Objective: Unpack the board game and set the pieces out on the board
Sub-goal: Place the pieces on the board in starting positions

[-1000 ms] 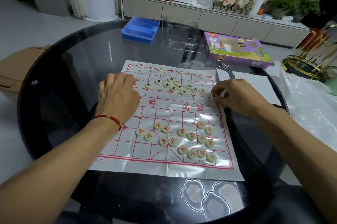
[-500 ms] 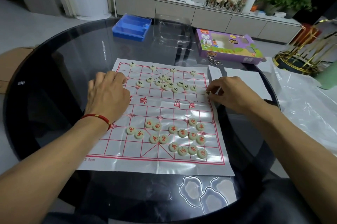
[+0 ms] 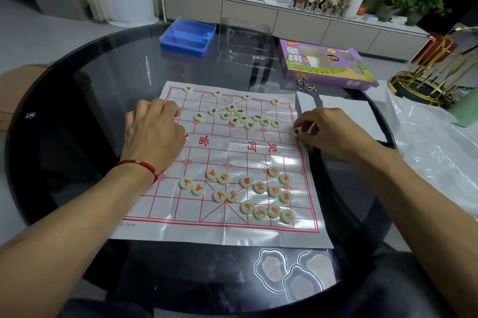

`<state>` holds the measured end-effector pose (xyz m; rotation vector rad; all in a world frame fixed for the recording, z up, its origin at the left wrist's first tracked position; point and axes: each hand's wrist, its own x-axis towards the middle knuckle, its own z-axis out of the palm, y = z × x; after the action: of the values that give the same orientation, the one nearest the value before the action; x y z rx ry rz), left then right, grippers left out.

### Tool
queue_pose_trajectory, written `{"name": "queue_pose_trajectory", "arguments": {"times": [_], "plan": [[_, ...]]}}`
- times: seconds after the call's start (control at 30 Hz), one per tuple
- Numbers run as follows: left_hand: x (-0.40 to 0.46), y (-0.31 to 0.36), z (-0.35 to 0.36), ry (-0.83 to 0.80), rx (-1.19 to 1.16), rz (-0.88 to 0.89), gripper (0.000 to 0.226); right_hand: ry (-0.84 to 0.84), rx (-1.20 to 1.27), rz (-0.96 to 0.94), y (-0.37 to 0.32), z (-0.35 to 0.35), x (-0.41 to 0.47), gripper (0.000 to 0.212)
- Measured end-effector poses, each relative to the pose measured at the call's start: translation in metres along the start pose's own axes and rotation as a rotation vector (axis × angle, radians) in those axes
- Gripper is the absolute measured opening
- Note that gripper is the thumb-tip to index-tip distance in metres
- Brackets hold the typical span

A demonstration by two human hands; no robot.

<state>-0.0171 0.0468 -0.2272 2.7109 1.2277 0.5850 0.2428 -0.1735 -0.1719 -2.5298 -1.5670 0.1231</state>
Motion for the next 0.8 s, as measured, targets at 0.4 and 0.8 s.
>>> {"name": "queue_pose_trajectory", "arguments": {"times": [0.4,0.8], "plan": [[0.0,0.001,-0.001,-0.01,-0.004,-0.007,0.03,0.122,-0.16,-0.17,-0.022,0.014,0.024,0.026],[0.0,-0.001,0.002,0.002,-0.01,0.008,0.028,0.094,-0.148,-0.186,-0.036,0.009,0.019,0.025]]}}
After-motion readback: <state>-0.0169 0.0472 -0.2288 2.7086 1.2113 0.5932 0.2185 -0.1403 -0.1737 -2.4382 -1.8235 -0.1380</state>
